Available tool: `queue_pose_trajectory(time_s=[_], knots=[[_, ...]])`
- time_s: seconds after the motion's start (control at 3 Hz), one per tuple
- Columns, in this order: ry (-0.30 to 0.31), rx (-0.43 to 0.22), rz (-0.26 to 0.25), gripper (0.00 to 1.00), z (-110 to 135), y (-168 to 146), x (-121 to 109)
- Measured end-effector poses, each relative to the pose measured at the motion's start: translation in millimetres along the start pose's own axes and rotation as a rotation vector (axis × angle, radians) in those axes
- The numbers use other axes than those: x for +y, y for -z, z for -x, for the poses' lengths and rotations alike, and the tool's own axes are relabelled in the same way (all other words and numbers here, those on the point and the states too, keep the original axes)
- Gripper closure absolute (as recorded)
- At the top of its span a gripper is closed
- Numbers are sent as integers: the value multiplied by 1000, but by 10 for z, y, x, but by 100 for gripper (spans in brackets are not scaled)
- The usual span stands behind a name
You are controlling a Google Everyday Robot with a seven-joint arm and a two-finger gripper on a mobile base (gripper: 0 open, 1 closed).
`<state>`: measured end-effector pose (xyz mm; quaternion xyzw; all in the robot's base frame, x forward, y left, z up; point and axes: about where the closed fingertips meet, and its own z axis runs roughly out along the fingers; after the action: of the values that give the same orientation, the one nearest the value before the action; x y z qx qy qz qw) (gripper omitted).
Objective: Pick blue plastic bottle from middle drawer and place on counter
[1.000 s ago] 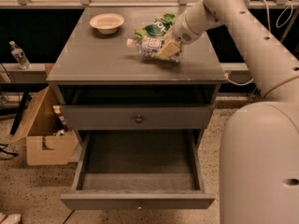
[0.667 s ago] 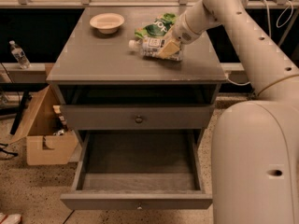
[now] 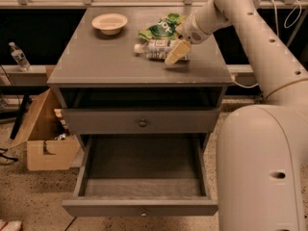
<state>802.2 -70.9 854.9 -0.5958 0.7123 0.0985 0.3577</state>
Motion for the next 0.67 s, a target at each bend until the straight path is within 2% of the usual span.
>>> queue_pose_trajectory(time_s=[0.33, 0.67], knots=[[-1, -1, -3, 0, -2, 11, -8], [1, -15, -66, 0, 10, 396, -51]])
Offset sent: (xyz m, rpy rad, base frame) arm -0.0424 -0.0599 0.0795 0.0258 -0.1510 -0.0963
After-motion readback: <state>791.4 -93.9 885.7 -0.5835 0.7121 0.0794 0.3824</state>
